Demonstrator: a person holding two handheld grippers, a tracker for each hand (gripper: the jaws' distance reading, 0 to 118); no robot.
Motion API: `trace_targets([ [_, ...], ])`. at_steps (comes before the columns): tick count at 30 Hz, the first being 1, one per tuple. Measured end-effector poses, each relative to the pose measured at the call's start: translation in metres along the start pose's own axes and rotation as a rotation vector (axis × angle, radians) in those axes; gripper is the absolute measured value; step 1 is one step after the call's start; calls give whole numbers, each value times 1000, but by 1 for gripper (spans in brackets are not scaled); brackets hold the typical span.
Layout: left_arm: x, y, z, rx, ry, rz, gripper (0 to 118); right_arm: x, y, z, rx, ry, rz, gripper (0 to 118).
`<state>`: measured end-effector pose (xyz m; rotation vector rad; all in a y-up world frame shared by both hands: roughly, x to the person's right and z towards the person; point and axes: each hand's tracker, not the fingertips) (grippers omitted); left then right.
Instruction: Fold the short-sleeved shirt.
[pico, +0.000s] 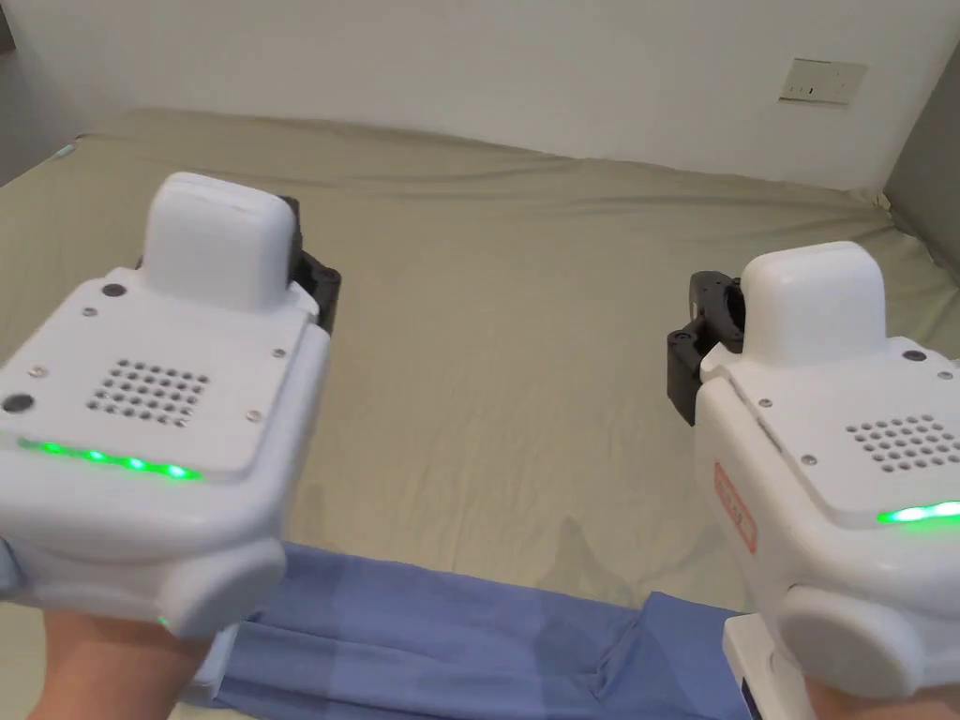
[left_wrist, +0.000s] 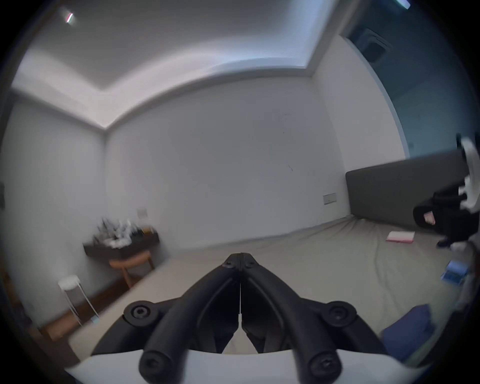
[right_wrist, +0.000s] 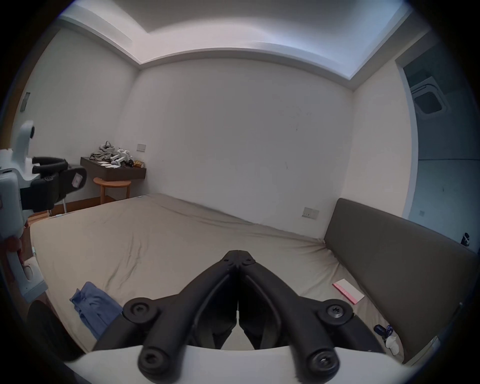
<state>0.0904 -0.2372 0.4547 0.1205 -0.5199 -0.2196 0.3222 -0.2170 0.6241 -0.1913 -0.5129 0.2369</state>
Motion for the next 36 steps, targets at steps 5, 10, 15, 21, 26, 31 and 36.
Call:
trace_targets([
  [5, 11, 6, -8, -21, -86, 34, 0, -2, 3, -3, 22, -39, 29, 2],
  [10, 11, -1, -17, -60, -85, 40, 0, 5, 2, -9, 18, -64, 36, 2],
  [15, 9, -34, -31, -176, -132, 61, 0, 8, -17, -20, -45, -51, 46, 2],
  [21, -13, -138, -54, -507, -333, 67, 0, 17, -58, -33, -208, 51, -25, 2],
  [26, -77, -248, -52, -825, -343, 349, 60, 22, -82, -43, -297, 70, -16, 2],
  [31, -151, -304, -46, -923, -367, 628, 117, 30, -87, -43, -356, 88, -39, 2],
  [36, -184, -352, -43, -1011, -450, 967, 117, 31, -90, -41, -395, 85, -53, 2],
])
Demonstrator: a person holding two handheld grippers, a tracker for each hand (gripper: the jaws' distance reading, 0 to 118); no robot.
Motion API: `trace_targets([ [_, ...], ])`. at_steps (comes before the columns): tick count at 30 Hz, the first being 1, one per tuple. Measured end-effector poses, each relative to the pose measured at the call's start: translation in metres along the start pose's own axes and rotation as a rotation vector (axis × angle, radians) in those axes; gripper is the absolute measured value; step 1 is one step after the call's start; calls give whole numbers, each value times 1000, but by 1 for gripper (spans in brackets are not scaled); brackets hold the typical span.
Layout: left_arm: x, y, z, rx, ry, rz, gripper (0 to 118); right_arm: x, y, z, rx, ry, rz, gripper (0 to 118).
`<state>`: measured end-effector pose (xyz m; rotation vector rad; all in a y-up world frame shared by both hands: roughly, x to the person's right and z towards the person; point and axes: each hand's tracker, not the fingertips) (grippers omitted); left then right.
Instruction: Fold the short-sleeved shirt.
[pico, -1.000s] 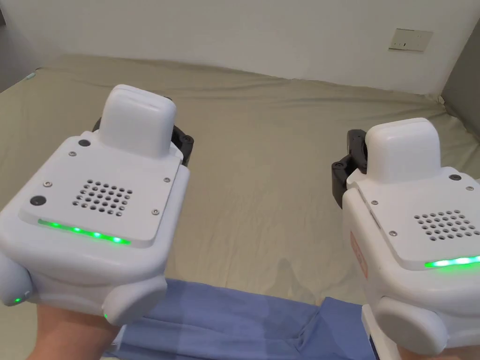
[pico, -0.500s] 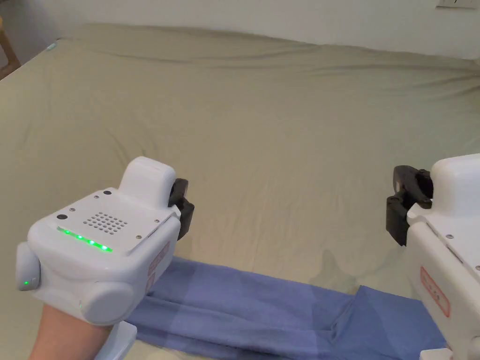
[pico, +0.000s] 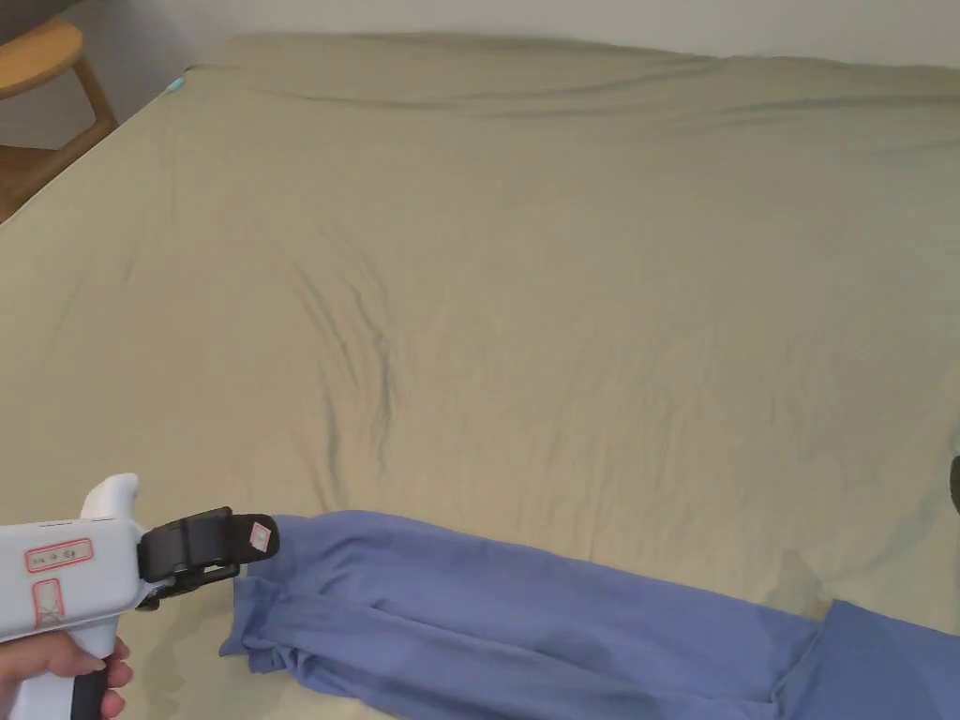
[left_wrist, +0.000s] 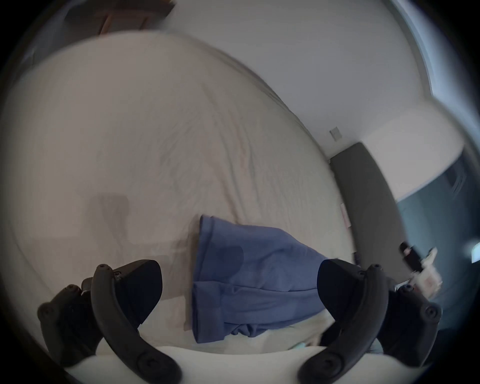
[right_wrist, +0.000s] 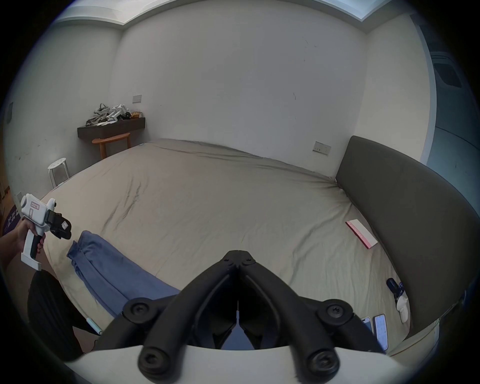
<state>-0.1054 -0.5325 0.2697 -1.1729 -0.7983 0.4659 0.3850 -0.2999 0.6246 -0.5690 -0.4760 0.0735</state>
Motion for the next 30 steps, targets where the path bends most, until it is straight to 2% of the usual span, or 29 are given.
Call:
trace_targets([
  [2, -16, -7, -10, -62, -73, 93, 117, -3, -2, 1, -14, 3, -13, 2],
  [5, -30, -25, -29, -110, -122, 138, 116, -6, -5, 1, -29, 10, -35, 2],
  [7, -25, -21, -29, -23, -192, 112, 118, -8, -6, 2, -38, 13, -40, 2],
  [9, -27, -23, -37, -42, -228, 212, 118, -8, -6, 3, -41, 20, -45, 2],
  [11, -24, -22, -43, -33, -284, 231, 116, -9, -4, 2, -44, 32, -49, 2],
  [12, -5, -33, -50, -78, -351, 266, 110, -11, -3, 1, -44, 38, -50, 2],
  [13, 0, -42, -59, -133, -333, 307, 93, -12, -3, 1, -41, 41, -48, 2],
  [14, 4, -46, -65, -132, -273, 254, 69, -14, -1, 0, -39, 43, -44, 2],
  [15, 9, -46, -70, -128, -257, 205, 37, -15, 0, 1, -38, 43, -41, 2],
  [16, -22, -41, -83, -161, -139, 179, 15, -16, 1, 2, -35, 44, -39, 2],
  [17, -22, -44, -89, -159, -93, 189, 15, -16, 2, 3, -30, 47, -41, 2],
  [18, -24, -43, -89, -140, -209, 238, 15, -16, 3, 5, -26, 53, -43, 2],
  [19, -19, -41, -87, -146, -186, 228, 14, -15, 4, 7, -22, 56, -42, 2],
  [23, 25, -43, -67, -124, -38, 37, 14, -11, 4, 10, -21, 44, -36, 2],
  [26, 22, -28, -62, -71, 45, -70, 14, -7, 4, 11, -25, 41, -52, 2],
  [30, 7, -14, -60, -128, 126, -95, 14, -8, 5, 14, -24, 30, -52, 2],
])
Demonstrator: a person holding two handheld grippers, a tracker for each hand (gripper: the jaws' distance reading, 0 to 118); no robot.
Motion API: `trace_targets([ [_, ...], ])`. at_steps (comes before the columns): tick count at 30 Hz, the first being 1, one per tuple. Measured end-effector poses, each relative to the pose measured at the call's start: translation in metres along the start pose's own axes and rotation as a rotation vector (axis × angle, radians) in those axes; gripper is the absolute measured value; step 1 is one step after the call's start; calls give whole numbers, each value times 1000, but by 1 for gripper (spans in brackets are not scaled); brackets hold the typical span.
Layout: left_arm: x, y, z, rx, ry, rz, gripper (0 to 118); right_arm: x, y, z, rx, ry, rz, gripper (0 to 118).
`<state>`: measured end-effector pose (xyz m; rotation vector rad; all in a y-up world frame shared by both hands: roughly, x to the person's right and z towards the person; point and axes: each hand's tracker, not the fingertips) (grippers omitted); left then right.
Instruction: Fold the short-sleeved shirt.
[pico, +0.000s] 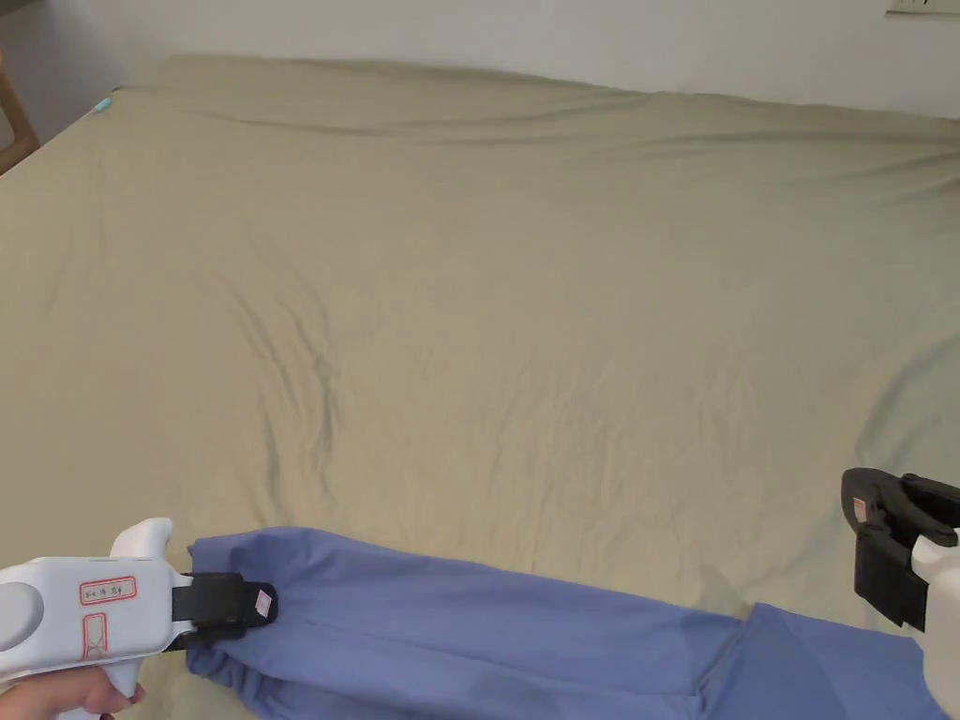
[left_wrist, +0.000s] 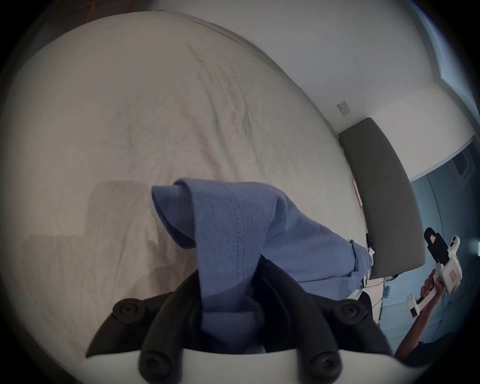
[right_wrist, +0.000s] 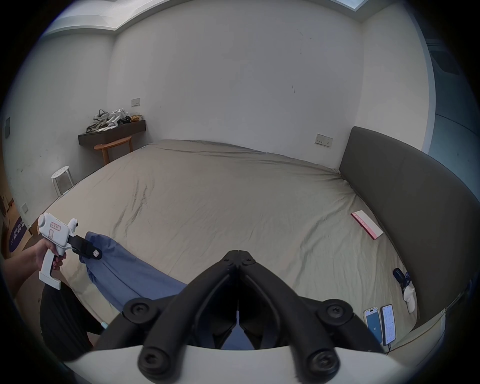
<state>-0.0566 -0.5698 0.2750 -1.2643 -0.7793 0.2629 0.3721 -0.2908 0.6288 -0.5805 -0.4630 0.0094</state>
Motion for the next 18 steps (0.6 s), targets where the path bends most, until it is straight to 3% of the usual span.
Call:
trace_targets([
  [6, 13, 3, 28, 67, 46, -41, 14, -5, 3, 6, 9, -1, 19, 2],
  [13, 12, 18, 84, 181, 219, -64, 12, -4, 7, 9, 22, -6, 25, 2],
  [18, 59, 18, 105, 148, 130, -135, 12, -4, 11, 13, 43, 7, 13, 2],
])
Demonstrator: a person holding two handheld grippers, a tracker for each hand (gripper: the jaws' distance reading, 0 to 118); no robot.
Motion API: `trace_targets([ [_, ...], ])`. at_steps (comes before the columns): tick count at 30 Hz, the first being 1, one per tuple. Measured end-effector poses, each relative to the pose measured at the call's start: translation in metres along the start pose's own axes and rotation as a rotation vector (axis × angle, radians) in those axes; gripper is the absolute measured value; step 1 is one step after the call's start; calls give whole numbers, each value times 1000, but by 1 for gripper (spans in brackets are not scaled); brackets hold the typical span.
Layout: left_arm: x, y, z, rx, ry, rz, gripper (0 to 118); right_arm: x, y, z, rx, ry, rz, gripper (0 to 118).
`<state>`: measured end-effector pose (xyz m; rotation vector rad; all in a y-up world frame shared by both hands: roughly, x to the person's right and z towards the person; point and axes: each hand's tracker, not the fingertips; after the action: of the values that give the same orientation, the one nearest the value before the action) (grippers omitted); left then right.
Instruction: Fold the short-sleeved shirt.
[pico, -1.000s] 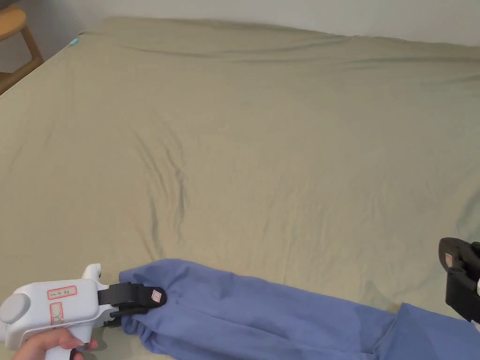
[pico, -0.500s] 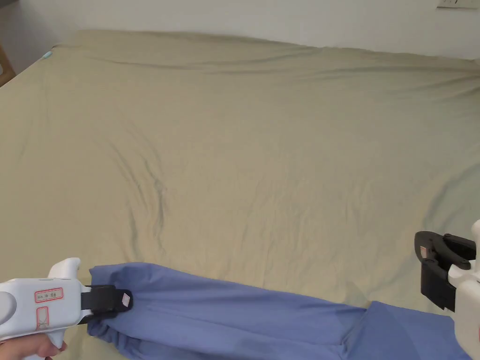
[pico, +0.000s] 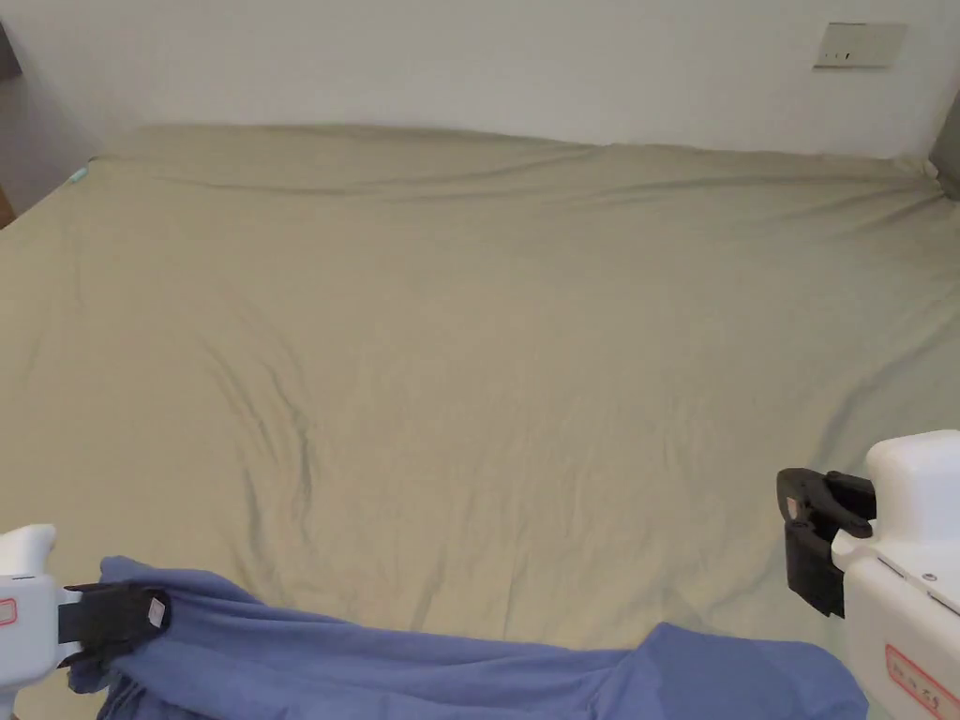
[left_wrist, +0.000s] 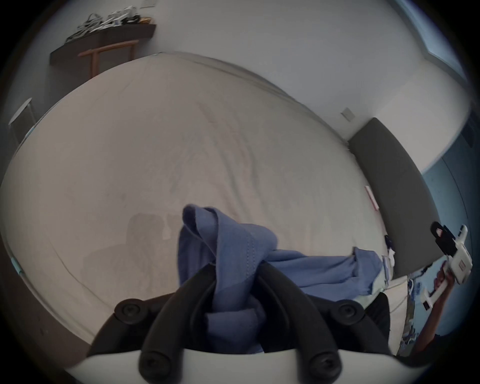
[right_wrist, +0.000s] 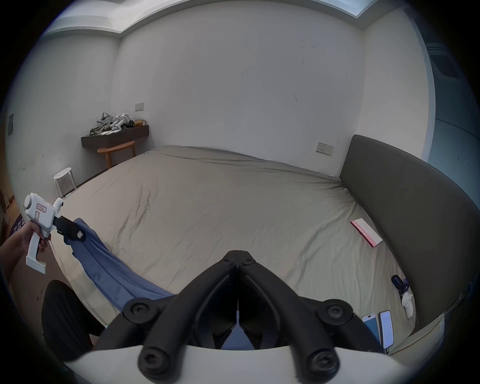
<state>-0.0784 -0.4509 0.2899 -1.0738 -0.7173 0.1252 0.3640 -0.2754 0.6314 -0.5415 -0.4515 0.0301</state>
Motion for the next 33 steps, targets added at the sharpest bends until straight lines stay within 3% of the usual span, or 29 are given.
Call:
trace_targets([
  [3, 26, 1, 4, 5, -88, 30, 12, 2, 1, 3, 12, 8, -8, 2],
  [15, 137, -12, -33, -97, -176, -80, 12, 24, -13, 21, 26, 1, -42, 2],
  [24, 207, -40, -111, -229, -183, -178, 12, 47, -27, 26, 24, -19, -85, 2],
  [29, 234, -60, -144, -253, -77, -164, 12, 60, -34, 25, 18, -30, -122, 2],
  [30, 235, -66, -150, -272, -88, -121, 15, 62, -35, 25, 16, -31, -126, 2],
  [33, 239, -76, -159, -317, -213, -5, 76, 68, -39, 24, 7, -34, -136, 2],
])
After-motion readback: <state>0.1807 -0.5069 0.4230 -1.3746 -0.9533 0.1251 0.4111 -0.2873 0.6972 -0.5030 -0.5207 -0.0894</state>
